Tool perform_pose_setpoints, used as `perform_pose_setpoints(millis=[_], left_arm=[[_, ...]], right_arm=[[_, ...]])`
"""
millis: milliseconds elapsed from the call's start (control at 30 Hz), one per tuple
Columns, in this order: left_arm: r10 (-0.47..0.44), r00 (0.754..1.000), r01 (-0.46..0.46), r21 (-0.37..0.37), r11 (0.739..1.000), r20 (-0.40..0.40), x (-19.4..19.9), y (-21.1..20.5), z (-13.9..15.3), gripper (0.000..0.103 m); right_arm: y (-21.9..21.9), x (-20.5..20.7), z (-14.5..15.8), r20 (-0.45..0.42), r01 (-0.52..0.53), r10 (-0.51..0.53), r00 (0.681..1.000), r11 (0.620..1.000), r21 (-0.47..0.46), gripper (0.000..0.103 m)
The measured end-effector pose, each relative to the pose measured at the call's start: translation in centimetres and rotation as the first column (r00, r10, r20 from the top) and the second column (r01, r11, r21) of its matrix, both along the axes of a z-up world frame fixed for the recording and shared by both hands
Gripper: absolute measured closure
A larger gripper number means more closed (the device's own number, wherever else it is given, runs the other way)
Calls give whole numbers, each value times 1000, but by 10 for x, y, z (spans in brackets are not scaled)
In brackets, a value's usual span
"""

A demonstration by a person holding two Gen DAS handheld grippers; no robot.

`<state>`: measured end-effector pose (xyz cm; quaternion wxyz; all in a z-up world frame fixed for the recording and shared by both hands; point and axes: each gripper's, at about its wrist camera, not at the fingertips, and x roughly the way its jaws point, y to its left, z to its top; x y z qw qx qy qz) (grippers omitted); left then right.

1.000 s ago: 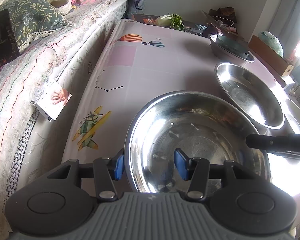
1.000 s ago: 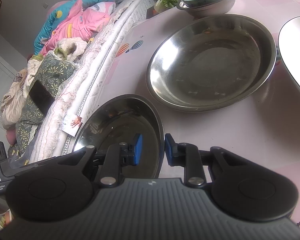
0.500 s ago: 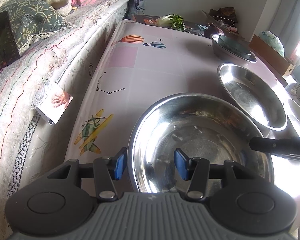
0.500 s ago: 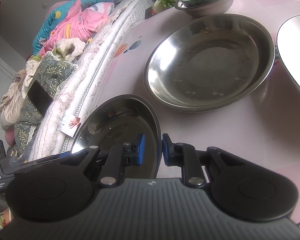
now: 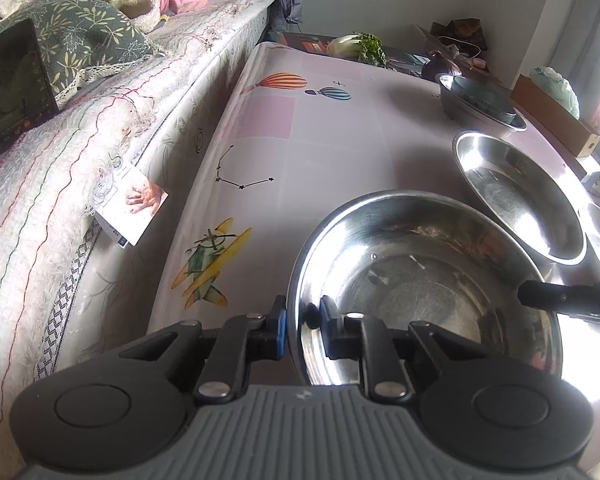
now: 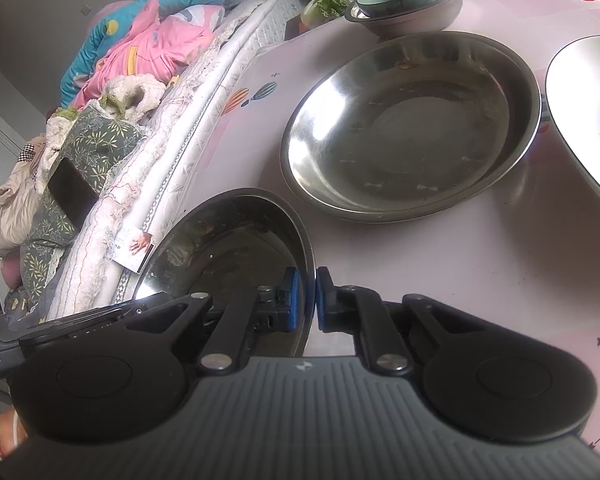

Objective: Organize plates and bowls
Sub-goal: 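Hold the large stainless bowl in the left gripper while the right gripper holds the stainless dish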

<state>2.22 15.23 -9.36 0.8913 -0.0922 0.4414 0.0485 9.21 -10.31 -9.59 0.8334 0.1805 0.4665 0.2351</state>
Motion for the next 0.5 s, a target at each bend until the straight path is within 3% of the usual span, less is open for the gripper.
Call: perform_pose_setpoints(millis=[500], left_arm=[[-19, 1000, 19, 19, 1000, -6, 0, -4, -1, 83]], right_arm=[[4, -2, -11, -29, -5, 5, 1000, 1000, 1, 95]])
